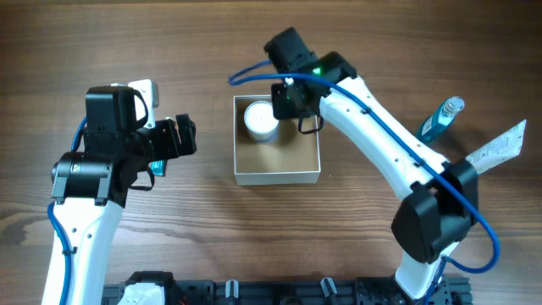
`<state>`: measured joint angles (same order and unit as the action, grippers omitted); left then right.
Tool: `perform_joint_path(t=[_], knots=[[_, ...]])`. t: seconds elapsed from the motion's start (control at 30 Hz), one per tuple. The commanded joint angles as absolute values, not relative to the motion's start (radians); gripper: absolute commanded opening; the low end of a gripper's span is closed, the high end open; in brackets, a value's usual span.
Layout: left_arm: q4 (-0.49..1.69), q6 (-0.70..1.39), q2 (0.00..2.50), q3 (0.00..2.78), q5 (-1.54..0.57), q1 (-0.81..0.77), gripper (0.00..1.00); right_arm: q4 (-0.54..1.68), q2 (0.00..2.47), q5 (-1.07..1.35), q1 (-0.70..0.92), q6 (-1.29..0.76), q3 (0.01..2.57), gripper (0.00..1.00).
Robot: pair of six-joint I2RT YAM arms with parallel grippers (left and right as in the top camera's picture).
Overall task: Pack container
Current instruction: 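Carry the jar with the right gripper into the box and release, then move the right gripper to the blue mouthwash bottle and grasp it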
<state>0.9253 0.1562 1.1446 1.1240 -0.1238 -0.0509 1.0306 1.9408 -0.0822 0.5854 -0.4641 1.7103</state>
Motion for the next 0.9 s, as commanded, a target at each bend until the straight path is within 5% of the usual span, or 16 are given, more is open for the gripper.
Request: perform_joint_path(t=[0.0, 0.57, 0.73, 0.8, 0.87], knots=[[0.926, 0.169, 1.147, 1.137, -0.114, -0.054, 1.00, 0.978, 1.979, -0.066, 0.584, -0.483, 1.643, 0.05], [0.929, 0.168, 1.147, 1.137, -0.114, -0.054, 1.00, 0.847, 2.061, 0.107, 0.584, -0.366, 1.620, 0.08], [0.929, 0.168, 1.147, 1.137, -0.114, -0.054, 1.00, 1.013, 1.884, -0.086, 0.580, -0.419, 1.664, 0.27], [0.929, 0.168, 1.147, 1.137, -0.114, -0.054, 1.00, 1.014, 1.753, -0.125, 0.556, -0.389, 1.674, 0.54], [0.929, 0.168, 1.147, 1.137, -0.114, -0.054, 1.00, 1.008, 1.640, -0.136, 0.499, -0.366, 1.675, 0.60]])
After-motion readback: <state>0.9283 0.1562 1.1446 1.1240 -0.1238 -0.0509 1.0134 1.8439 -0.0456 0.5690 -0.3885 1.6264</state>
